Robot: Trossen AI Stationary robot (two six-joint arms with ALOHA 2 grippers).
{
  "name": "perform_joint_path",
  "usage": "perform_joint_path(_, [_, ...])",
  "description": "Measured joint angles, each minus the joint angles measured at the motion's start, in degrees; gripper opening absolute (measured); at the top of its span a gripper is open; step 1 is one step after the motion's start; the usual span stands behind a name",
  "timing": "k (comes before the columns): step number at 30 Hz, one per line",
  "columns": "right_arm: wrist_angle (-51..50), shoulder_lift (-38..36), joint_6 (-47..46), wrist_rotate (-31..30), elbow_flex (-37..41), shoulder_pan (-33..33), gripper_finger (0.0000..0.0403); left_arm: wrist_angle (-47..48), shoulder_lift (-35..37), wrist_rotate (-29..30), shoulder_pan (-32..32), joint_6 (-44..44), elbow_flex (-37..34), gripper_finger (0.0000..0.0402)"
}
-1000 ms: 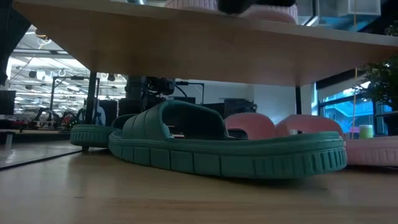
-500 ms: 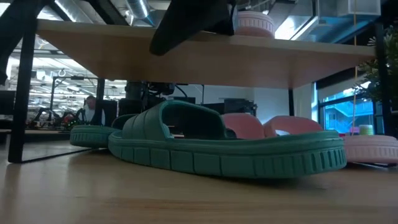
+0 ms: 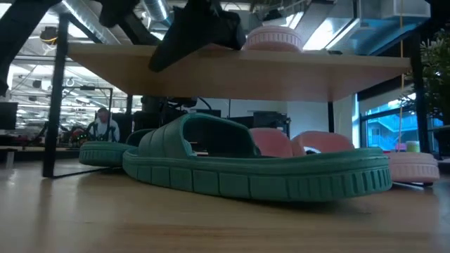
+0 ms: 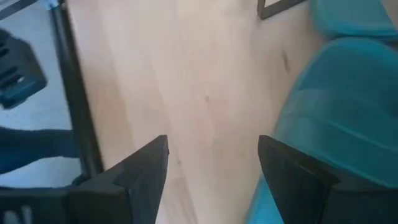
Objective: Pick and place slides into the shelf
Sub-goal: Adjust the shelf, then put the green slipper under the shelf
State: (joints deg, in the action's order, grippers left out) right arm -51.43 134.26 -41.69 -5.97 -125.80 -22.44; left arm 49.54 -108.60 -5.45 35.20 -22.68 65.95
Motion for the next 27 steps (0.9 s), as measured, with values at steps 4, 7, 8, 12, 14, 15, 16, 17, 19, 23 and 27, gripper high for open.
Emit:
perform_joint_path(4, [-0.1,0.0,0.0,-0.9,0.0,1.1,0.0249,0.3,0.0,0.0,0.0,-0.1,0.0,0.0224])
perform_joint_path(7, [-0.1,0.0,0.0,-1.0,0.0,1.7,0.0249,0.5,0.0,0.0,0.0,0.0,0.0,0.0224])
perform_joint_path(8, [-0.2,0.0,0.0,-1.2,0.0,1.7,0.0249,0.5,0.0,-0.1,0.0,0.0,0.0,0.0224])
perform_joint_path(12, [-0.3,0.0,-0.1,-1.2,0.1,1.6,0.0249,0.8,0.8,0.0,0.0,0.2,-0.1,0.0224])
perform_joint_path(14, [-0.2,-0.5,-0.1,-1.3,0.1,1.2,0.0249,1.9,2.4,-0.1,0.0,0.5,-0.4,0.0224])
perform_joint_path(15, [-0.1,-1.0,-0.2,-1.6,0.1,0.9,0.0249,2.5,3.5,-0.1,0.0,0.4,-0.4,0.0224])
perform_joint_path(16, [-0.5,-1.7,-0.5,-2.0,0.1,0.7,0.0249,2.5,4.8,-0.1,0.0,0.4,-0.1,0.0224])
perform_joint_path(17, [-0.6,-2.1,-1.0,-2.2,0.1,0.5,0.0249,1.8,6.2,0.0,0.1,0.4,0.2,0.0224])
perform_joint_path(19, [-1.1,-3.2,-1.8,-2.1,0.0,0.0,0.0249,2.1,9.1,0.2,0.6,0.3,0.3,0.0224])
perform_joint_path(23, [-1.4,-4.3,-3.0,-0.9,0.1,-1.1,0.0249,4.0,14.4,0.8,1.9,0.2,0.3,0.0224])
perform_joint_path(27, [-3.6,-6.1,-4.5,0.0,0.1,-2.4,0.0249,6.2,21.2,0.3,3.5,0.7,0.3,0.0224])
